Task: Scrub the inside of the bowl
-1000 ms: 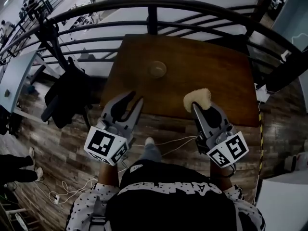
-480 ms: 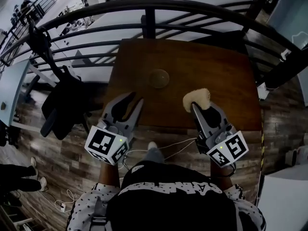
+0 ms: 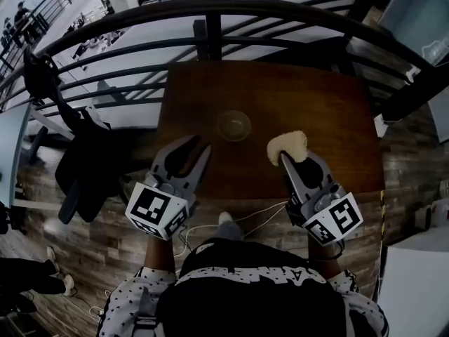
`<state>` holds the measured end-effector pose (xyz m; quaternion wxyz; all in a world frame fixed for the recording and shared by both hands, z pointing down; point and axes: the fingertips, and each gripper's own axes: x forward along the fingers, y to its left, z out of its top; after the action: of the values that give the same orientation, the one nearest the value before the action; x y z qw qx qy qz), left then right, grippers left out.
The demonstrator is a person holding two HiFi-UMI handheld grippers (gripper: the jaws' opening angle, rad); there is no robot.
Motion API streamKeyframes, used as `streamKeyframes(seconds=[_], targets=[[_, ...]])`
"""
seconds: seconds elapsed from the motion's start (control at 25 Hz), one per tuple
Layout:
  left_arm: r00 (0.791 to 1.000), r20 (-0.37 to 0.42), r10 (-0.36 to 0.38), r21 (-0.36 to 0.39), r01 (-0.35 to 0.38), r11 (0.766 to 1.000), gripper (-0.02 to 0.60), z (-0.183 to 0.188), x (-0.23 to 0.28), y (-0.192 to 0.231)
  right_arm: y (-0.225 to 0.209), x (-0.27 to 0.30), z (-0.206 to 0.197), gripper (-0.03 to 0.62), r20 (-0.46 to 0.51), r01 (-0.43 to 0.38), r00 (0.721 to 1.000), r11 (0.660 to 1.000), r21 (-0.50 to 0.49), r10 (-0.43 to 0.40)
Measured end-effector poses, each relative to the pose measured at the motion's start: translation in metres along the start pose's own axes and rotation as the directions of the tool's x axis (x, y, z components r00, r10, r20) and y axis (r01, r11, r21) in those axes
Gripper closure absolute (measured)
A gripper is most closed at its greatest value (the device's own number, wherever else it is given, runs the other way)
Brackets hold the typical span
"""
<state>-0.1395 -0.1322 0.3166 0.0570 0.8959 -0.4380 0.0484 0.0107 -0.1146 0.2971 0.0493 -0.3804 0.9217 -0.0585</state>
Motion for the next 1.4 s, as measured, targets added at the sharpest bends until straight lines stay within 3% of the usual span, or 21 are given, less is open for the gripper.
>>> streamKeyframes(seconds=[0.24,0.52,0.76,1.12,1.4], targets=[[0.999,-0.004,-0.052,-0.002,0.052,0.999,0.494,-0.004,0.021,0.018,-0.013,0.022,0.001,0.531,0.021,0.075,0.997,0.997,-0.024,-0.075],[0.997,-0.046,-0.056,0.013,0.057,0.998,0.494,-0.023,0.049,0.050,-0.031,0.049,-0.009,0.530,0.007,0.111,0.994,0.993,-0.032,-0.111],[0.995,-0.050,-0.084,-0.006,0.083,0.996,0.494,-0.028,0.060,0.049,-0.038,0.053,-0.010,0.530,0.030,0.154,0.988,0.988,-0.021,-0.154],[0.998,-0.041,-0.040,-0.062,0.038,0.997,0.494,-0.029,0.066,0.067,-0.043,0.073,-0.014,0.531,0.017,0.129,0.992,0.991,-0.026,-0.128],[0.994,-0.103,-0.024,-0.070,0.017,0.997,0.494,-0.052,0.102,0.082,-0.073,0.101,-0.025,0.531,-0.011,0.083,0.996,0.997,-0.009,-0.083]])
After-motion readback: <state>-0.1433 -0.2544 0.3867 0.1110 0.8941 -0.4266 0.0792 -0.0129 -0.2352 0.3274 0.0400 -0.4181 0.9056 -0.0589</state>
